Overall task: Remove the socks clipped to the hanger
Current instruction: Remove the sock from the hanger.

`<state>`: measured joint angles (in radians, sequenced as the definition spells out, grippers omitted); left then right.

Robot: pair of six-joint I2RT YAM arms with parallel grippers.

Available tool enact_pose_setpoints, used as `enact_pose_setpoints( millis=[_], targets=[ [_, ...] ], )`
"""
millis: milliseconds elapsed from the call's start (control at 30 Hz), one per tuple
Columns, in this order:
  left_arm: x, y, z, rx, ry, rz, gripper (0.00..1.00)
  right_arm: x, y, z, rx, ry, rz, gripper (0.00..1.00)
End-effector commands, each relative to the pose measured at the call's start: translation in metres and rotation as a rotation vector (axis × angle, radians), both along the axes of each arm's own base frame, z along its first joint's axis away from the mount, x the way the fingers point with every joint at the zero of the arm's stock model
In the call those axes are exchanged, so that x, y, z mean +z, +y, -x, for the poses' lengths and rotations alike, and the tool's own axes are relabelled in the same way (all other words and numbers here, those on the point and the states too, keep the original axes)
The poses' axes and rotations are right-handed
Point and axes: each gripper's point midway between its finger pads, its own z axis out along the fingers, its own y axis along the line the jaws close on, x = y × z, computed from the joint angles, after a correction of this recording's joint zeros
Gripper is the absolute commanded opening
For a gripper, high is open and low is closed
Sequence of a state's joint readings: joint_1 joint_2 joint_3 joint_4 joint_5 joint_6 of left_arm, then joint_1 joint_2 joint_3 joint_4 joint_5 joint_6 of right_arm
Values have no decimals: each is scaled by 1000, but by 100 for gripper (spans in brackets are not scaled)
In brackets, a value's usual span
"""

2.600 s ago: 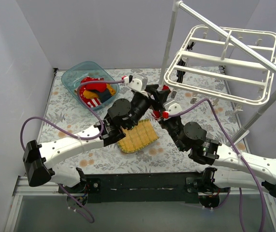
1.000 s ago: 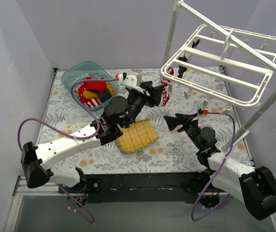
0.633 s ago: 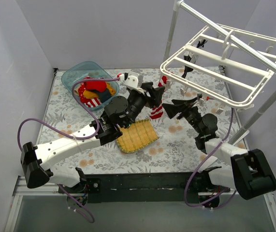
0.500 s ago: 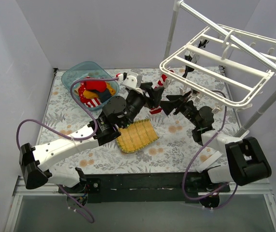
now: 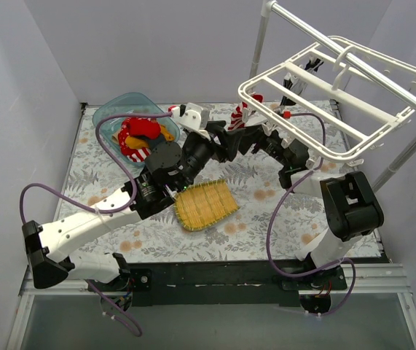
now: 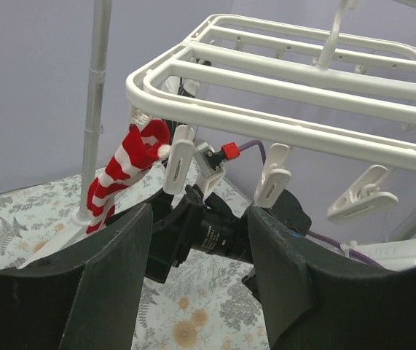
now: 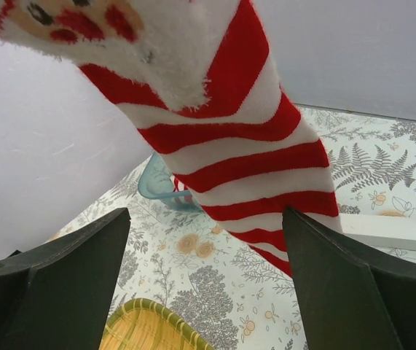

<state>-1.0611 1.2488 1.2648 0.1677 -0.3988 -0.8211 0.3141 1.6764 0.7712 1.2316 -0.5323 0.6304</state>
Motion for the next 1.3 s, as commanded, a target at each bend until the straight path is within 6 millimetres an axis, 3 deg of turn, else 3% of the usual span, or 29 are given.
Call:
enact_pose_setpoints(
  millis=[0, 267, 533, 933, 1267],
  targets=[
    [14, 17, 4, 17, -25, 5, 55, 18, 1, -1, 20, -55, -44, 90],
    [2, 31, 2, 65, -4, -6, 55, 3, -1, -2, 6, -22, -63, 79],
    [0, 41, 4, 85, 2, -11, 55, -21, -23, -9, -151, 15, 37, 83],
    [-2, 42, 3, 90, 2, -30, 55, -33, -54, -15, -246, 5, 96, 92],
    [-4, 47, -1, 105, 11, -44, 56, -33, -42, -37, -137, -19, 92, 96]
  ],
)
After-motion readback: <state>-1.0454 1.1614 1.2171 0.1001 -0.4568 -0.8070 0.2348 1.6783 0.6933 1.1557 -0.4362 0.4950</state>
